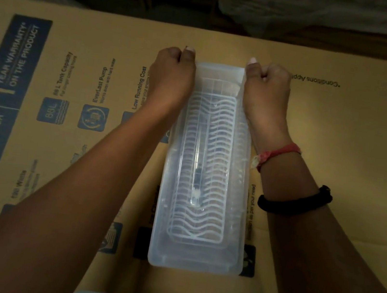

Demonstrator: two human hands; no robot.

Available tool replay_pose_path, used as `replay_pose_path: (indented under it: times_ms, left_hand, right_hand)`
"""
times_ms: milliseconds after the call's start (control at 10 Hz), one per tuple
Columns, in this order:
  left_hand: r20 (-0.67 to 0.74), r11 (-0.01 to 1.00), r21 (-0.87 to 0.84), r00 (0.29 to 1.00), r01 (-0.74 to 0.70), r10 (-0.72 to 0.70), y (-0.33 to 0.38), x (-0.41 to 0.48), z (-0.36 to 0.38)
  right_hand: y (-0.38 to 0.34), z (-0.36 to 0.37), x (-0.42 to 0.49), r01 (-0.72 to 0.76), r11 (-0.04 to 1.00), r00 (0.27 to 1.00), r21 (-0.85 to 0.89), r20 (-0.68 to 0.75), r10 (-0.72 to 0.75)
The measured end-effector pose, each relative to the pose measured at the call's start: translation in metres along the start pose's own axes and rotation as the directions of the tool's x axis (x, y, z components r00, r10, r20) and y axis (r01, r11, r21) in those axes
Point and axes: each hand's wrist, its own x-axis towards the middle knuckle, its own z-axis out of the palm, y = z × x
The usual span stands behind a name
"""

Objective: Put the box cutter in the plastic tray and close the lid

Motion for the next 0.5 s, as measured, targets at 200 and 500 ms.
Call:
replay_pose_path:
  times_ms: [200, 500]
  left_hand:
    - [-0.019, 0.999, 0.038, 1.000, -0.009, 0.009, 0.010, -0.011, -0.008]
    - [0.089, 0.685, 0.446, 0.790, -0.576, 0.606, 0.033, -0.059, -0.042]
  right_hand:
    - [-0.004, -0.016, -0.041, -0.003, 0.987, 0.996, -0.158, 0.086, 0.017]
    - [-0.022, -0.033, -0.100, 0.429, 0.591, 0.903, -0.683, 0.338, -0.264]
